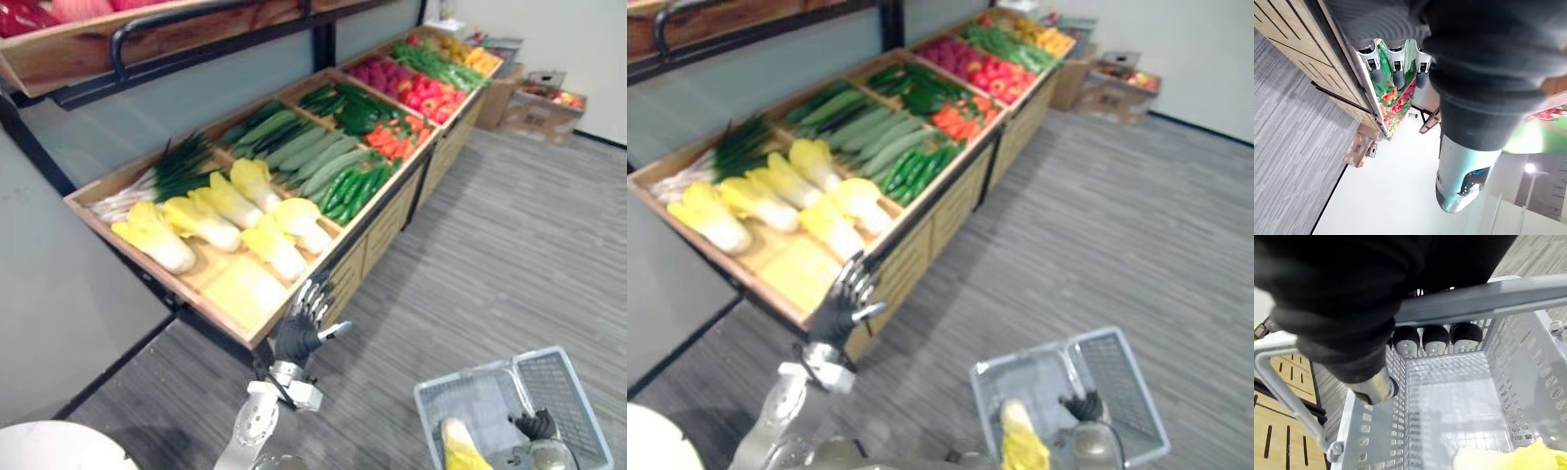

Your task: Pick vegetable in the basket

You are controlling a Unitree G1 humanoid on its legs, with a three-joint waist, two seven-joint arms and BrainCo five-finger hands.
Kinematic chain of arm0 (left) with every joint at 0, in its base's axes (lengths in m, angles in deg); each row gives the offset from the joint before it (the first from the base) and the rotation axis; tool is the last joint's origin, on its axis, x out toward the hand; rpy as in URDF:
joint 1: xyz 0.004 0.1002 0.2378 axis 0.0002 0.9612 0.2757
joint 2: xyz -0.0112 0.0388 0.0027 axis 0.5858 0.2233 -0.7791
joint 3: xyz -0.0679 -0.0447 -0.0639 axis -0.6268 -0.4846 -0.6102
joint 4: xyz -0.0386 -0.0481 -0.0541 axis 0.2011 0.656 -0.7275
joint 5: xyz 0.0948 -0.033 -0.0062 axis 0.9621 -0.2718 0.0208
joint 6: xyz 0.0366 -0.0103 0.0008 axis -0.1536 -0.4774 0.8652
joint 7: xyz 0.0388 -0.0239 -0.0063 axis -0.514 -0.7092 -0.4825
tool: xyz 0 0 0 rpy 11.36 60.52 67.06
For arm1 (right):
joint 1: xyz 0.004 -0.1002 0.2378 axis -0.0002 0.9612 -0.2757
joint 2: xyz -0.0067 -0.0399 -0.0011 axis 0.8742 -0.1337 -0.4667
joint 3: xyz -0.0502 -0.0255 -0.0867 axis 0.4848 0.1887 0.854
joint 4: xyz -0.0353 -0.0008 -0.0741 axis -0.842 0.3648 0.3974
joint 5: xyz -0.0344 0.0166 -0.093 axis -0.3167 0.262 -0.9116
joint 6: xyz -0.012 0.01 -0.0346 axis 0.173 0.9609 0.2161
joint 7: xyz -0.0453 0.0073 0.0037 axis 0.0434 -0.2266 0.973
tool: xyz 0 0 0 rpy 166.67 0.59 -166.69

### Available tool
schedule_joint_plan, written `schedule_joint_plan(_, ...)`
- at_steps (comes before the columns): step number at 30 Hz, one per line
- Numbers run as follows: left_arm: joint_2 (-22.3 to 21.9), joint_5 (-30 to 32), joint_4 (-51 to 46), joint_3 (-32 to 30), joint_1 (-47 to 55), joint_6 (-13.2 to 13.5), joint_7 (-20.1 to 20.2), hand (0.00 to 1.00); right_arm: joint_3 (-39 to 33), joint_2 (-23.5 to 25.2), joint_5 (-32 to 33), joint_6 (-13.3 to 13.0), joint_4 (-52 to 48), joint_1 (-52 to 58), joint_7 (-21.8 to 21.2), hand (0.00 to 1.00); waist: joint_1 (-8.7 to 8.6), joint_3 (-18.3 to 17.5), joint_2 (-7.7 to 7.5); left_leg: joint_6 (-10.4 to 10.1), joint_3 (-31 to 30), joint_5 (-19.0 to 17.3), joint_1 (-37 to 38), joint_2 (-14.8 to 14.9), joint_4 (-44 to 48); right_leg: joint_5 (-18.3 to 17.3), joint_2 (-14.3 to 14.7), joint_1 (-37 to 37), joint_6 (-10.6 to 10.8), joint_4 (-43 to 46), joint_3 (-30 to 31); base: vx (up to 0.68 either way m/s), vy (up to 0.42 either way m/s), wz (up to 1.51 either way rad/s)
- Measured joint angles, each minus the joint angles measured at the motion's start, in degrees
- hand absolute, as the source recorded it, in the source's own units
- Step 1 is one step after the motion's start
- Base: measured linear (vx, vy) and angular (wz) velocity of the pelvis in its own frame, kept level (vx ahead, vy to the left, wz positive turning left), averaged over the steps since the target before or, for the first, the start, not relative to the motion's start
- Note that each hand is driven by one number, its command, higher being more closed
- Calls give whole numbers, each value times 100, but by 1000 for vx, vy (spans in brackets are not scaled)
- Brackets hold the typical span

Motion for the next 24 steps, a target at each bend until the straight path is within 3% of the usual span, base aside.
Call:
schedule_joint_plan(2, -53, 0, -14, 18, 128, 5, 26, 0, 36, -172, -7, 7, -37, -12, 82, 100, 50, -3, 122, -261, -1425, 213, 41, -443, 9, 51, -65, -8, 39, 3, 429, -81, 0, -81)
schedule_joint_plan(5, -112, -8, -195, 48, 349, 21, 126, 0, 222, -339, -2, -1, -37, -200, 93, 100, 102, -20, 311, -290, -2623, 230, 191, -943, -175, 187, -133, -260, 80, -92, 1131, -47, 92, -119)
schedule_joint_plan(8, -66, -35, -258, 202, 382, 78, 263, 0, 225, -336, 0, -3, -36, -137, 61, 100, 37, -50, 396, -386, -2615, 159, 277, -1083, -242, 383, -260, -282, 209, -302, 1325, 12, 135, -57)
schedule_joint_plan(12, 0, -72, -324, 528, 366, 183, 333, 0, 145, -333, -7, -10, -39, -57, 57, 100, -103, -58, 410, -304, -2463, 92, 571, -1247, -965, 777, -430, -248, 357, -591, 1405, 59, 154, -13)
schedule_joint_plan(14, 32, -67, -324, 706, 287, 184, 330, 0, 59, -317, -9, -11, -49, -67, 68, 100, -193, -53, 399, -297, -2462, 87, 564, -1347, -1379, 804, -498, -534, 400, -449, 1386, -21, 175, 9)
schedule_joint_plan(17, 58, -65, -321, 726, 185, 184, 299, 0, -36, -243, -7, -11, -92, -87, 100, 100, -193, -34, 367, -252, -2304, -68, 538, -1358, -1740, 795, -492, -988, 427, -121, 1464, -81, 135, -15)
schedule_joint_plan(18, 101, -65, -307, 704, 167, 184, 265, 0, -49, -188, -6, -11, -87, -144, 100, 100, -171, 12, 285, -249, -2193, -241, 537, -1371, -1770, 736, -493, -1214, 504, 152, 1598, -170, 167, -48)
schedule_joint_plan(20, 304, -60, -297, 634, 156, 183, 220, 0, -47, 16, -8, -12, -88, -293, 104, 100, -88, 175, -64, -141, -1841, -372, 625, -1448, -1674, 667, -613, -1511, 496, 617, 1675, -250, 106, -81)
schedule_joint_plan(21, 377, -57, -294, 642, 165, 177, 223, 0, -42, 68, -7, -12, -83, -284, 104, 100, -83, 217, -160, -154, -1787, -396, 656, -1488, -1676, 547, -684, -1488, 504, 582, 1638, -235, 52, -55)
schedule_joint_plan(22, 431, -48, -294, 640, 186, 173, 223, 0, -43, 89, -6, -12, -80, -253, 104, 100, -101, 227, -241, -150, -1783, -394, 663, -1499, -1689, 539, -735, -1479, 494, 524, 1542, -161, 62, -28)
schedule_joint_plan(23, 493, -21, -301, 600, 228, 176, 221, 0, -42, 103, -2, -11, -52, -238, 105, 100, -85, 220, -211, -101, -1692, -360, 679, -1423, -1767, 509, -823, -1526, 357, 709, 1255, -75, 46, -26)
schedule_joint_plan(24, 493, -20, -300, 538, 286, 173, 218, 0, -43, 99, -1, -6, -23, -257, 109, 100, -76, 181, -291, -81, -1656, -344, 720, -1400, -1802, 450, -929, -1597, 267, 1015, 1032, -7, 28, -28)
